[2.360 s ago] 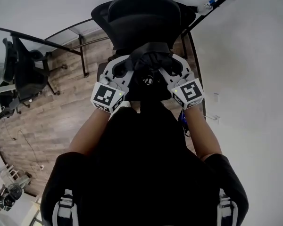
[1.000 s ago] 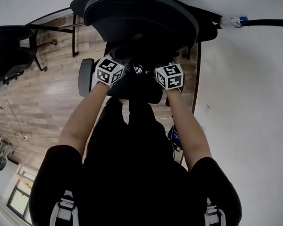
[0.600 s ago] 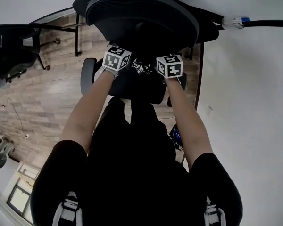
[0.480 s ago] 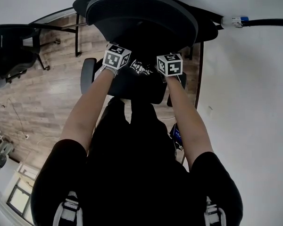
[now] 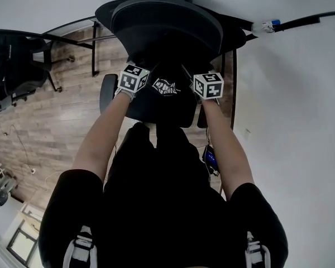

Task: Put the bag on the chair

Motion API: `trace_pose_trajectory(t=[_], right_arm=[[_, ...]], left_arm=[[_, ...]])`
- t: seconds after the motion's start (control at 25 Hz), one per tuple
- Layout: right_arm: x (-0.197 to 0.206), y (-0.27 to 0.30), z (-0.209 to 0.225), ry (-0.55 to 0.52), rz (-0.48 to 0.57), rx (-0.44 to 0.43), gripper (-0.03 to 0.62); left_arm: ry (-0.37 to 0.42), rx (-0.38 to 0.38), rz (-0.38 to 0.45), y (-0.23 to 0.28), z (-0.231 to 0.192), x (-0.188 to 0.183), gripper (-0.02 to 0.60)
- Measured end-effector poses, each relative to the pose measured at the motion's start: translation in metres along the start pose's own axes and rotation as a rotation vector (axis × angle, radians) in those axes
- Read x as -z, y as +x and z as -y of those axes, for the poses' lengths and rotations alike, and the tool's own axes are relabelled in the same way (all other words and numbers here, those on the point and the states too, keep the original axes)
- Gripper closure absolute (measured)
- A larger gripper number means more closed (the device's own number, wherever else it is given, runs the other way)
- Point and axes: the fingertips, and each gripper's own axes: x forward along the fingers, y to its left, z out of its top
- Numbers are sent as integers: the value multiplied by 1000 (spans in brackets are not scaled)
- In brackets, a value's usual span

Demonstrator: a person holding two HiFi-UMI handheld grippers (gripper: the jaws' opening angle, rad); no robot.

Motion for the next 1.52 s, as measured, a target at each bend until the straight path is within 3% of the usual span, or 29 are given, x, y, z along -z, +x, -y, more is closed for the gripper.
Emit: trace_pose_trajectory(t=[0.24, 0.52, 0.88, 1.12, 1.32, 1.52], right_arm=[[-23, -51, -48, -82, 68, -7, 322], [-81, -115, -129, -176, 201, -1, 347], [-129, -193, -250, -268, 397, -88, 450], [-146, -229, -314, -343, 478, -109, 516], [-151, -247, -336, -352, 521, -106, 592], [-151, -257, -344, -360, 550, -91, 592]], left_arm=[[5, 5, 126, -65, 14, -34, 333], [118, 92, 272, -163, 47, -81, 335], [180, 211, 449, -297, 89, -116, 449], [194, 261, 524, -355, 108, -129, 513], [197, 293, 564, -383, 120, -135, 568], [232, 305, 570, -394, 128, -133, 577]])
